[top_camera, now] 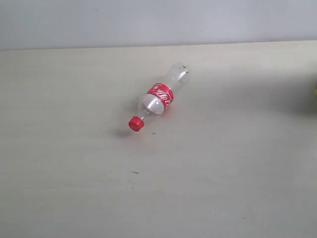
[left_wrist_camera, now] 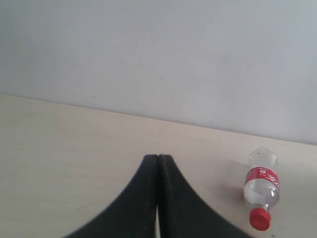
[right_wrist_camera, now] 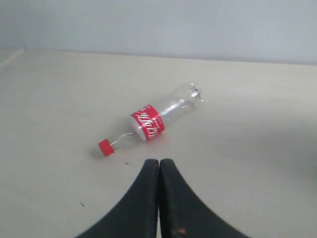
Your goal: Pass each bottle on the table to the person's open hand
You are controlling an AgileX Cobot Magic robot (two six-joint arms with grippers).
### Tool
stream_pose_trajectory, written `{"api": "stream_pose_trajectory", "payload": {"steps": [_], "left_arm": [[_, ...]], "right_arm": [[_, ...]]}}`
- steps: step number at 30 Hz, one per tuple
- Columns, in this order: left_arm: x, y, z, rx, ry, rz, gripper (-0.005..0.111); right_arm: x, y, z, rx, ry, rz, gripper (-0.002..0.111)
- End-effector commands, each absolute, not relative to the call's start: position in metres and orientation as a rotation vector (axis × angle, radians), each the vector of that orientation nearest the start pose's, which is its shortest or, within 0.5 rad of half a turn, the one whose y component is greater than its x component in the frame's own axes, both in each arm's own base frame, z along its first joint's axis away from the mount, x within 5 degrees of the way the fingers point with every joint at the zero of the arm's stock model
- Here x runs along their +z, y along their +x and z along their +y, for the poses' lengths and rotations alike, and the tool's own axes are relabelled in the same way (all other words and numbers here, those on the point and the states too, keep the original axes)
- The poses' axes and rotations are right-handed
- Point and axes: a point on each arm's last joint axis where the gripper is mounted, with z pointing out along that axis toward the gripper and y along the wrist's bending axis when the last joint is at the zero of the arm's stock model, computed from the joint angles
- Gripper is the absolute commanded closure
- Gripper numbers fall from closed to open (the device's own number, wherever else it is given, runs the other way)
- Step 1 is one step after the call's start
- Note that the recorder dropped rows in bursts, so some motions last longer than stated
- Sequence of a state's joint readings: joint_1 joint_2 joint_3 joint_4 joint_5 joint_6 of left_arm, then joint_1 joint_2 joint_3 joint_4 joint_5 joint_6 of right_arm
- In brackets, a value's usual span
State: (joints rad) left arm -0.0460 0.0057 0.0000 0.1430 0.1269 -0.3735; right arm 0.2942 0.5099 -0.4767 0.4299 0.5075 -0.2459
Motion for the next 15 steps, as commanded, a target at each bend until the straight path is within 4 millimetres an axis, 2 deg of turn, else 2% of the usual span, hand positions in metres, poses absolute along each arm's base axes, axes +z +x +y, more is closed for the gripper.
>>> {"api": "stream_pose_trajectory", "payload": {"steps": [1, 7, 15], "left_arm": [[0.202, 0.056, -0.001, -0.2, -0.157, 1.602, 0.107], [0.202, 0.056, -0.001, -0.2, -0.157, 1.602, 0.107], [0.202, 0.056, -0.001, -0.2, -0.157, 1.602, 0.107]], "right_arm": [[0.282, 0.069, 0.045, 0.576, -0.273, 1.854, 0.108], [0.262, 0.065, 0.04, 0.583, -0.189, 1.772, 0.108], [0.261, 0.064, 0.042, 0.587, -0.235, 1.742, 0.108]]}}
